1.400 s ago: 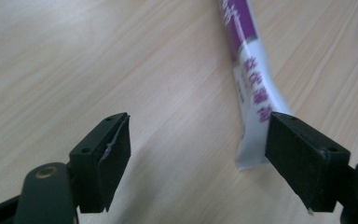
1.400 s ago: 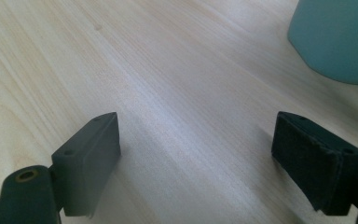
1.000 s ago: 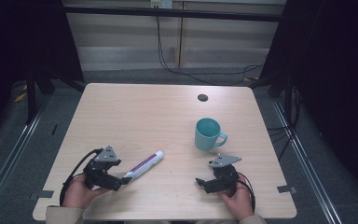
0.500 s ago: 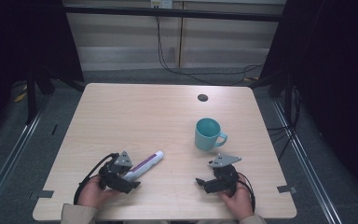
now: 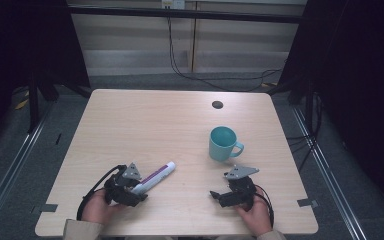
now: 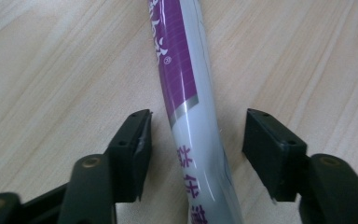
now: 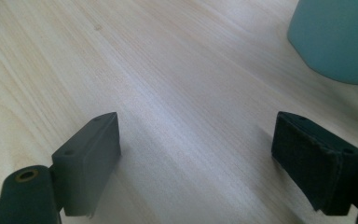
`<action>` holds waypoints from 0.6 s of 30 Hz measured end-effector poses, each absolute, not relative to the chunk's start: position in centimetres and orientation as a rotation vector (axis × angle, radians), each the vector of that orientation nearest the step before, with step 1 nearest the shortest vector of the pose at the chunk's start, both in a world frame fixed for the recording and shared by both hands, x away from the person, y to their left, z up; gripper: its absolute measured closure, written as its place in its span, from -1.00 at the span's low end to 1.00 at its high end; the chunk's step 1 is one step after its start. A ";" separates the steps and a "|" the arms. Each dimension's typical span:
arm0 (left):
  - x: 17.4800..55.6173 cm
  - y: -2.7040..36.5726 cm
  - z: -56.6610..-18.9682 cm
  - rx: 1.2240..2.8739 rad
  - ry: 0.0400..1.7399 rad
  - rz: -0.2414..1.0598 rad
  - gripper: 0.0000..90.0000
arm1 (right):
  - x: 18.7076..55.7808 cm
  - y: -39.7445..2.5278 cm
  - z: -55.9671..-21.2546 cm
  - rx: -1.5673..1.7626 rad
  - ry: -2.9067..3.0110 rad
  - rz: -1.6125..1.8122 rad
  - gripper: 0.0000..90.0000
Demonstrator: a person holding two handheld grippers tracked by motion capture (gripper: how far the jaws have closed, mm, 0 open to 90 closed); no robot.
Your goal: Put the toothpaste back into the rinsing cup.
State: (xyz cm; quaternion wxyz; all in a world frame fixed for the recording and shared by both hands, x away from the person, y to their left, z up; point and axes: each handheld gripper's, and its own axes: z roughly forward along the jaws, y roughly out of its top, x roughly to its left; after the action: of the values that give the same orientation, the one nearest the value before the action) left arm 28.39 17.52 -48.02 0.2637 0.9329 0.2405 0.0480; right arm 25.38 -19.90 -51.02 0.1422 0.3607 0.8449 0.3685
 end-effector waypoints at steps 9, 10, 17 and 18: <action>28.6 17.0 -47.6 2.564 0.670 0.107 0.57 | 25.4 -19.9 -51.0 1.042 2.437 1.065 -0.67; 28.6 16.9 -47.5 2.578 0.642 0.102 0.62 | 25.4 -19.9 -51.0 1.043 2.437 1.065 -0.67; 27.9 16.3 -47.5 2.593 0.593 0.132 0.67 | 25.4 -19.9 -51.0 1.044 2.439 1.062 -0.68; 27.9 16.2 -47.5 2.593 0.585 0.136 0.67 | 25.4 -19.9 -51.0 1.045 2.439 1.063 -0.69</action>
State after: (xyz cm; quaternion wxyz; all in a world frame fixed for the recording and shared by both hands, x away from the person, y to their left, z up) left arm 27.88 16.21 -47.46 0.2376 0.9463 0.2137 0.0497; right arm 25.40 -19.87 -51.01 0.1409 0.3620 0.8448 0.3681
